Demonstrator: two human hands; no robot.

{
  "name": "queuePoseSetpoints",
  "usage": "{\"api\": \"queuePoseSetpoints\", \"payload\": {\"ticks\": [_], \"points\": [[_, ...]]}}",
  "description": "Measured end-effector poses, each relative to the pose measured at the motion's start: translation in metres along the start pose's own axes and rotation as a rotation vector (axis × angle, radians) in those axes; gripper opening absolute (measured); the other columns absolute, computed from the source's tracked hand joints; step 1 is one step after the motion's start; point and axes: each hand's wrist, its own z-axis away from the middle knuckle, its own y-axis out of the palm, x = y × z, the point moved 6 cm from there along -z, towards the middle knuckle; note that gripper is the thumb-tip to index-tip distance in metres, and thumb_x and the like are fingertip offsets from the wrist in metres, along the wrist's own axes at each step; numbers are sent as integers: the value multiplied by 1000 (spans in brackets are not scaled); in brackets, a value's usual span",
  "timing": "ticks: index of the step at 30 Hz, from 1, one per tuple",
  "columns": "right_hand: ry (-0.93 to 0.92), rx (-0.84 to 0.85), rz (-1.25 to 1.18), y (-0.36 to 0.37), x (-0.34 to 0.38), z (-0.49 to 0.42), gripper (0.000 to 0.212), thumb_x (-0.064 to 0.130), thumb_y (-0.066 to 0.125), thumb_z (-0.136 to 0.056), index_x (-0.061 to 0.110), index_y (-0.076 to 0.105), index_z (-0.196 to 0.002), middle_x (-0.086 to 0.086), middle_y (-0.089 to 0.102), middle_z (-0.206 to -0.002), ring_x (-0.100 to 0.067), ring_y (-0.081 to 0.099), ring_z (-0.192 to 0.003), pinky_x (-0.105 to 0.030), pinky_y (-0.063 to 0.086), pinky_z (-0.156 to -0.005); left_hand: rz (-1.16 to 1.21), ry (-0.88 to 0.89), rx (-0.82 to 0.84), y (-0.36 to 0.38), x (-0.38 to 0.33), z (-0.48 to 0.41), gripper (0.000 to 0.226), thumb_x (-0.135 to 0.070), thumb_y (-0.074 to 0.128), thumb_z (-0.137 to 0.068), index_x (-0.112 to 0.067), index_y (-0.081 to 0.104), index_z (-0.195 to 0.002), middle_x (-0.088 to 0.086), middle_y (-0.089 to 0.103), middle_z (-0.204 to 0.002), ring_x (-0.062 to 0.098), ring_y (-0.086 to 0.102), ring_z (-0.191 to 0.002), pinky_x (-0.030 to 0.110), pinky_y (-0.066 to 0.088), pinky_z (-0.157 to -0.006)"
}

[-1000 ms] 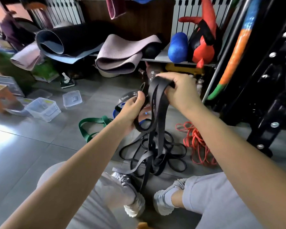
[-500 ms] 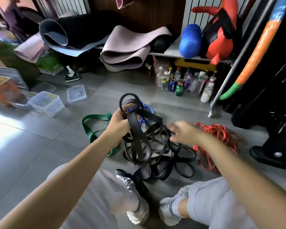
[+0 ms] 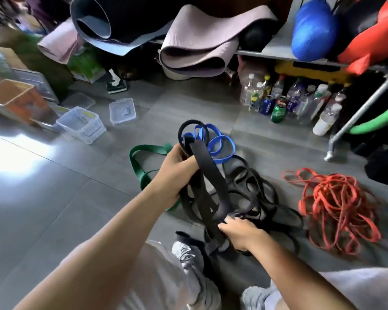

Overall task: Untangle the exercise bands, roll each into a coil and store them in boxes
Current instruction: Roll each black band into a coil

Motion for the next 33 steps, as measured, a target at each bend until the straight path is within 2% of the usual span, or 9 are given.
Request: {"api": "queuePoseSetpoints", "payload": {"ticks": [5, 8, 11, 14, 18, 20, 25, 30, 33], "points": [[-9, -104, -5, 11, 1, 2, 34, 19, 59, -83, 16, 48, -115, -3, 48, -126, -28, 49, -116, -40, 42, -91, -87, 22, 97, -6, -1, 2, 4, -18, 58, -75, -19, 61, -73, -7, 57, -53, 8, 52, -45, 18, 38, -43], [105, -104, -178, 15, -11, 12, 35, 31, 62, -80, 22, 47, -110, -4, 59, -118, -28, 56, -109, -36, 44, -83, -128, 34, 122, -3, 2, 5, 26, -17, 60, -81, -32, 67, -60, -10, 61, -55, 5, 56, -48, 17, 42, -44], [231, -241, -480, -2, -31, 32, 41, 32, 65, -75, 27, 46, -112, 2, 62, -117, -23, 59, -108, -33, 48, -84, -159, 27, 71, -4, 10, 4, 23, -17, 63, -80, -28, 63, -59, 2, 56, -63, 12, 51, -54, 20, 40, -47], [176, -402, -544, -31, -37, 58, 36, 26, 67, -73, 25, 54, -106, 6, 61, -102, -18, 59, -99, -28, 46, -82, -208, -15, 57, -4, 24, 4, 25, -16, 63, -80, -25, 57, -58, 3, 48, -60, 11, 44, -48, 15, 35, -42], [66, -547, -946, -79, -39, 95, 35, -2, 70, -72, 25, 54, -88, 10, 60, -88, -6, 55, -79, -9, 39, -70, -238, -79, 25, -4, 36, 1, 13, -14, 64, -81, -10, 56, -72, 10, 51, -65, 20, 51, -56, 26, 44, -51], [8, -608, -1120, -104, -40, 113, 38, -10, 67, -74, 23, 56, -89, 4, 62, -90, -11, 55, -82, -16, 43, -75, -212, -104, -21, -4, 39, -5, 15, -15, 66, -81, -9, 57, -71, 10, 54, -62, 21, 54, -54, 27, 47, -50], [-161, -793, -1334, -173, -51, 162, 38, -16, 54, -81, 20, 59, -91, 5, 62, -85, 3, 57, -70, -9, 45, -63, -368, -142, -142, -4, 50, -17, 17, -7, 62, -77, -18, 49, -78, 5, 58, -72, 21, 57, -65, 31, 51, -62], [-227, -975, -1299, -228, -74, 195, 40, -18, 50, -81, 20, 59, -91, 11, 65, -79, 0, 59, -75, -13, 47, -72, -397, -228, -133, 0, 60, -21, 10, -3, 59, -79, -11, 54, -78, 11, 60, -74, 24, 56, -63, 30, 48, -62], [-254, -1154, -1378, -248, -93, 209, 36, -15, 50, -81, 19, 57, -91, 4, 60, -90, -3, 58, -84, -13, 44, -76, -405, -277, -124, -4, 72, -22, 15, 0, 56, -79, 2, 59, -93, 19, 62, -83, 30, 60, -74, 41, 52, -71]]}}
